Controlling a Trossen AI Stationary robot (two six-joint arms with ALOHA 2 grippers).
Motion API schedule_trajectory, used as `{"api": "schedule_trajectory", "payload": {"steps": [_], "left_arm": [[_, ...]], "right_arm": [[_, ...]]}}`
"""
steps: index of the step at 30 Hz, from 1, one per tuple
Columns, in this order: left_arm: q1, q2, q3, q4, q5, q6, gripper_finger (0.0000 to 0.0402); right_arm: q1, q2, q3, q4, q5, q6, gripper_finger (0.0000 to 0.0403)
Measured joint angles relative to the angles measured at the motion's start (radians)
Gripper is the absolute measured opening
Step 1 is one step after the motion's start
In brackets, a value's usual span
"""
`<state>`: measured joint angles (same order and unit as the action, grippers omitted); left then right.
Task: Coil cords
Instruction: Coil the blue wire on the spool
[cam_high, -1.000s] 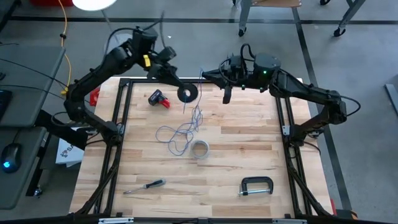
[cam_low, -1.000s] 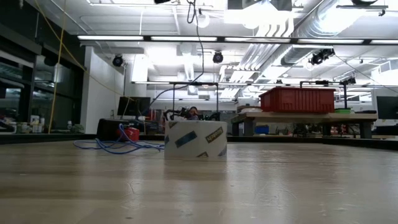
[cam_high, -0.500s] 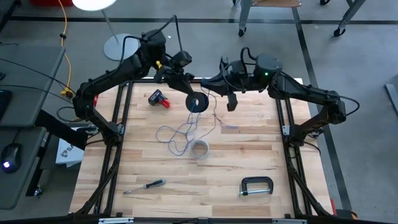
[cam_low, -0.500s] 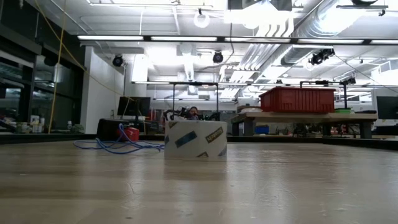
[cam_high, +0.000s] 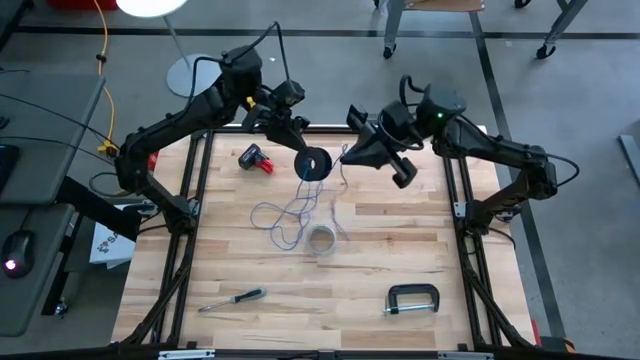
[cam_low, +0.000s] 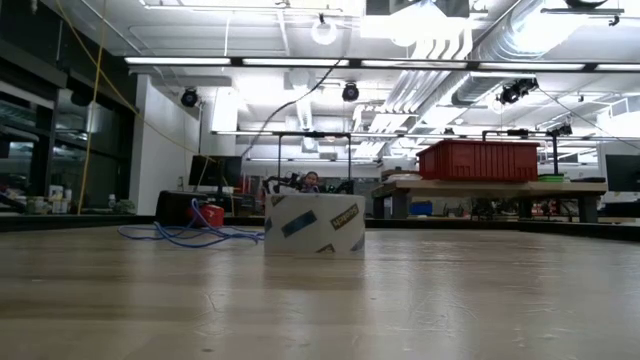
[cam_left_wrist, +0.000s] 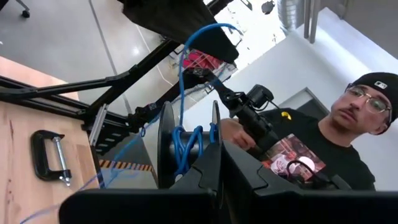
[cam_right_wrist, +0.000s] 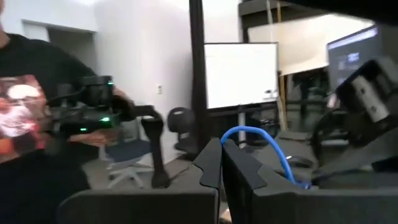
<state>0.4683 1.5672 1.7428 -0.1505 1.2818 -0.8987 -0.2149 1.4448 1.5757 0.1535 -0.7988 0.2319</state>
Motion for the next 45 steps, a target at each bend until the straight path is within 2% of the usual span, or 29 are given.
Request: {"api": "schedule_trajectory", "payload": {"steps": [8, 16, 20, 24, 30, 34, 40, 45], "left_arm": [[-0.048, -0.038, 0.0, -0.001, -0.006, -0.014, 0.0], [-0.105, -0.041, 0.0, -0.002, -0.015, -0.012, 0.0], [-0.119, -0.041, 0.0, 0.01, -0.025, -0.016, 0.0], [-0.131, -0.039, 0.0, 0.034, -0.034, -0.024, 0.0], [-0.131, -0.034, 0.029, 0.044, -0.038, -0.039, 0.0], [-0.131, -0.035, 0.107, 0.046, -0.03, -0.035, 0.0], [-0.128, -0.036, 0.23, 0.053, -0.028, -0.016, 0.0], [-0.129, -0.033, 0.273, 0.094, -0.028, -0.016, 0.0]], "right_arm": [[-0.057, 0.001, 0.0, 0.009, -0.048, 0.039, 0.0], [-0.08, 0.042, 0.0, 0.256, -0.106, 0.152, 0.0], [-0.08, 0.082, 0.031, 0.266, -0.125, 0.161, 0.0], [-0.079, 0.163, 0.14, 0.252, -0.156, 0.161, 0.0], [-0.077, 0.308, 0.364, 0.144, -0.242, 0.136, 0.0], [-0.08, 0.386, 0.488, 0.057, -0.246, 0.083, 0.0], [-0.073, 0.489, 0.641, 0.053, -0.23, 0.08, 0.0], [-0.064, 0.555, 0.729, 0.045, -0.227, 0.082, 0.0]]}}
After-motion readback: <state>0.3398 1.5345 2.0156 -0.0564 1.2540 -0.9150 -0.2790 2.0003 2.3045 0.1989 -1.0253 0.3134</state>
